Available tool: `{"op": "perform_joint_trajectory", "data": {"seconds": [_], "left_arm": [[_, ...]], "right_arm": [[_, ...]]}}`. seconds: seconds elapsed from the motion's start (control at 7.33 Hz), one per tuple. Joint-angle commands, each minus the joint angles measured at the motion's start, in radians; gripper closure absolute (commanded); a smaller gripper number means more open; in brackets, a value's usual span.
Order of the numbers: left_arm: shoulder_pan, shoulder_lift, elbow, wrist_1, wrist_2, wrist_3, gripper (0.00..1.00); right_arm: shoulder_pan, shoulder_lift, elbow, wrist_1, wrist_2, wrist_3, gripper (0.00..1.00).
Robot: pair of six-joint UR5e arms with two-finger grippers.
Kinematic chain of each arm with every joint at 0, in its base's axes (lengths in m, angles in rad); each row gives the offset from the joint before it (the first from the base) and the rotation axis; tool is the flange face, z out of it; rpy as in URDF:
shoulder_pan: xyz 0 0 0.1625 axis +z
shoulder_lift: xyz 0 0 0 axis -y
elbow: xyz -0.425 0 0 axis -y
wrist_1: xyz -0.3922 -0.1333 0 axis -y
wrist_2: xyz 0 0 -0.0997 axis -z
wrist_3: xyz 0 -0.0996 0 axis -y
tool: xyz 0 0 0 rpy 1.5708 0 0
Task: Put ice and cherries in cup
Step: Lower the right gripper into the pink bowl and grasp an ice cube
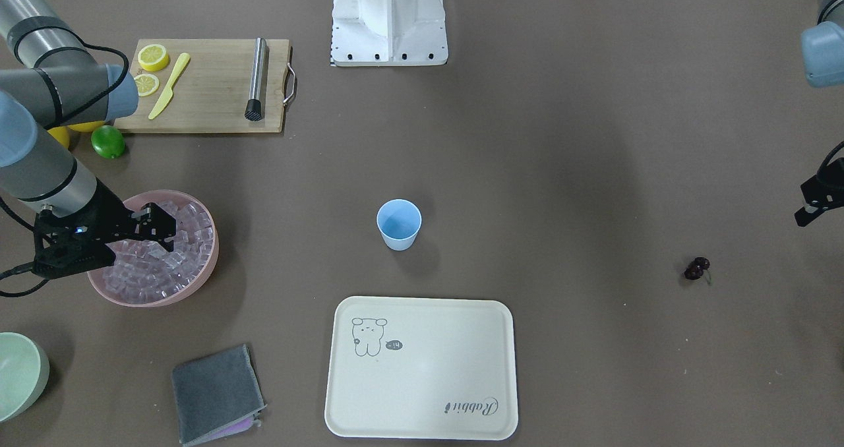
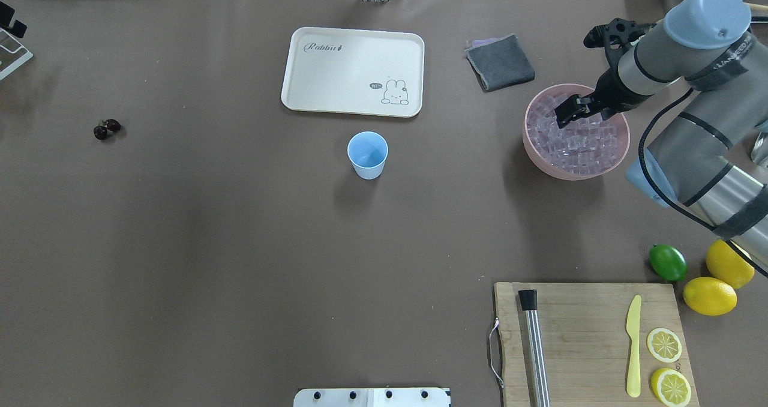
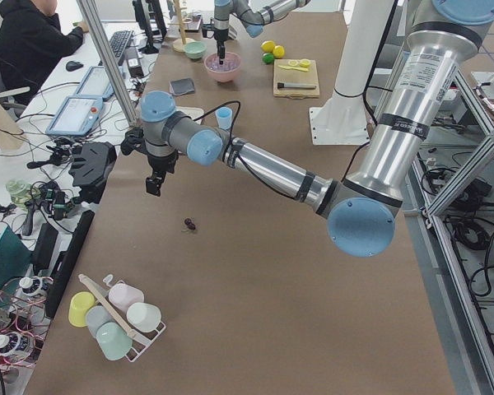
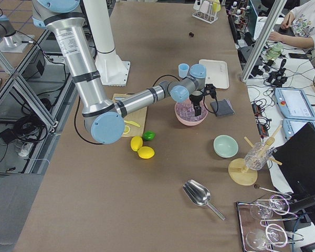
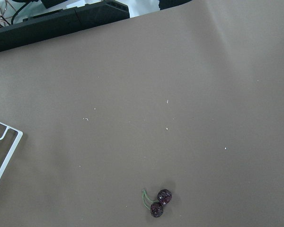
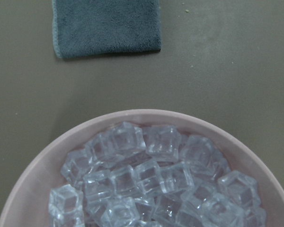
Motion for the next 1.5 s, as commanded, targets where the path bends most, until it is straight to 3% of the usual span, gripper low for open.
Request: {"op": "perform_joint_trajectory", "data": {"seconds": [0.0, 0.41, 0.68, 1.23, 1.36], "left_arm": [[0.000, -0.001, 0.012, -0.001, 0.000, 0.000, 0.02], [-0.001, -0.011, 0.084, -0.074, 0.002, 0.002, 0.02], [-0.001, -0.009, 0.085, -0.079, 0.002, 0.002, 0.02], [-0.001, -0.006, 0.082, -0.081, 0.002, 0.002, 0.02], [-0.001, -0.003, 0.081, -0.081, 0.002, 0.000, 0.02]], "right_arm": [[-0.040, 0.002, -0.005, 0.003, -0.044, 0.001, 0.01], [-0.054, -0.007, 0.000, 0.003, -0.047, 0.003, 0.02], [-0.054, -0.013, 0.003, 0.003, -0.045, -0.005, 0.28], [-0.057, -0.028, 0.004, 0.003, -0.051, -0.003, 0.31], [-0.057, -0.030, 0.004, 0.003, -0.051, 0.000, 0.38]]}}
